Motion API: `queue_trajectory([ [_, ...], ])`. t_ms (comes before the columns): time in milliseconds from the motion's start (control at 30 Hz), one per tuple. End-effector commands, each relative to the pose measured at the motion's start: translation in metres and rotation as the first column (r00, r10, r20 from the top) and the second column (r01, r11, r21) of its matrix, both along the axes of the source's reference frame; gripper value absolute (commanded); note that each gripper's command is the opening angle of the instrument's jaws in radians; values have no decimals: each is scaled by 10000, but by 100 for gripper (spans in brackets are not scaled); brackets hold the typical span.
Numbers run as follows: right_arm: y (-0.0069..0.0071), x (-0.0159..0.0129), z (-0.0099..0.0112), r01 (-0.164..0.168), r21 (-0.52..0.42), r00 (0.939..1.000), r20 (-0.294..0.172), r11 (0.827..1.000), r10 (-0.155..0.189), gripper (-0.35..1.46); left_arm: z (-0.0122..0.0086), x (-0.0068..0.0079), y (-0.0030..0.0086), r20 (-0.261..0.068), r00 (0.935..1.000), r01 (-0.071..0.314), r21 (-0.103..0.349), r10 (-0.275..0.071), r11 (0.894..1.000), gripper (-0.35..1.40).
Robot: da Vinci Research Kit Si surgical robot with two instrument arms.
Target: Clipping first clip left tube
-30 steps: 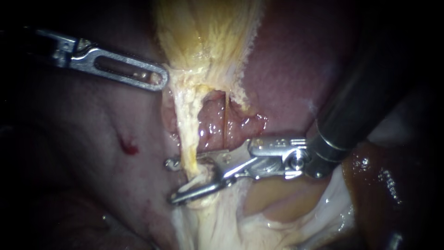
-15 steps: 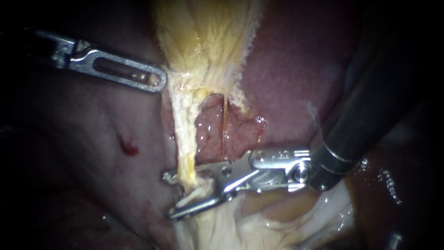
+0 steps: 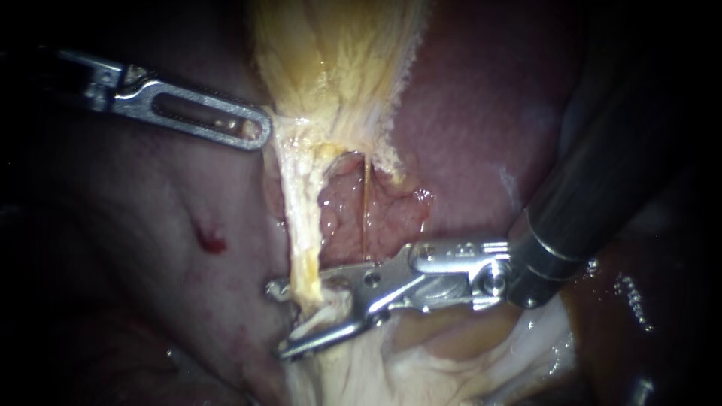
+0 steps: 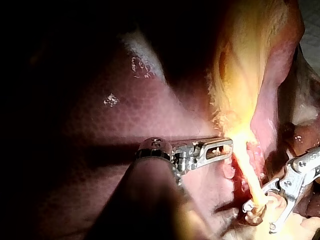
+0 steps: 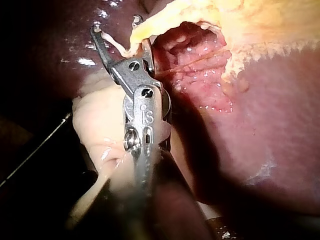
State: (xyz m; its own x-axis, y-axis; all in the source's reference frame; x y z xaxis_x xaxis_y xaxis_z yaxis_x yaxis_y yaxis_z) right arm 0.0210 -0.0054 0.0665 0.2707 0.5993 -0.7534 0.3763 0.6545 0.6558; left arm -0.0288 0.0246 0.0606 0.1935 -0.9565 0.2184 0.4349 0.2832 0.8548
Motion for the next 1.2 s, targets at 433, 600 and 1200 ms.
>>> queue_trajectory([
  [433, 12, -10, 5, -370, 193, 9990, 254, 9991, 365, -2, 1, 0, 0, 0, 10000, 1, 0, -1, 10000, -35],
  [600, 11, -12, 5, -372, 1236, 9965, 794, 9916, 275, -35, 1, -1, 1, 0, 10000, 2, 0, -2, 10000, -35],
  [1200, 13, -14, 8, -309, 1227, 9941, 1072, 9920, 177, -35, 1, 0, 0, 0, 10000, 1, 0, -1, 10000, -35],
])
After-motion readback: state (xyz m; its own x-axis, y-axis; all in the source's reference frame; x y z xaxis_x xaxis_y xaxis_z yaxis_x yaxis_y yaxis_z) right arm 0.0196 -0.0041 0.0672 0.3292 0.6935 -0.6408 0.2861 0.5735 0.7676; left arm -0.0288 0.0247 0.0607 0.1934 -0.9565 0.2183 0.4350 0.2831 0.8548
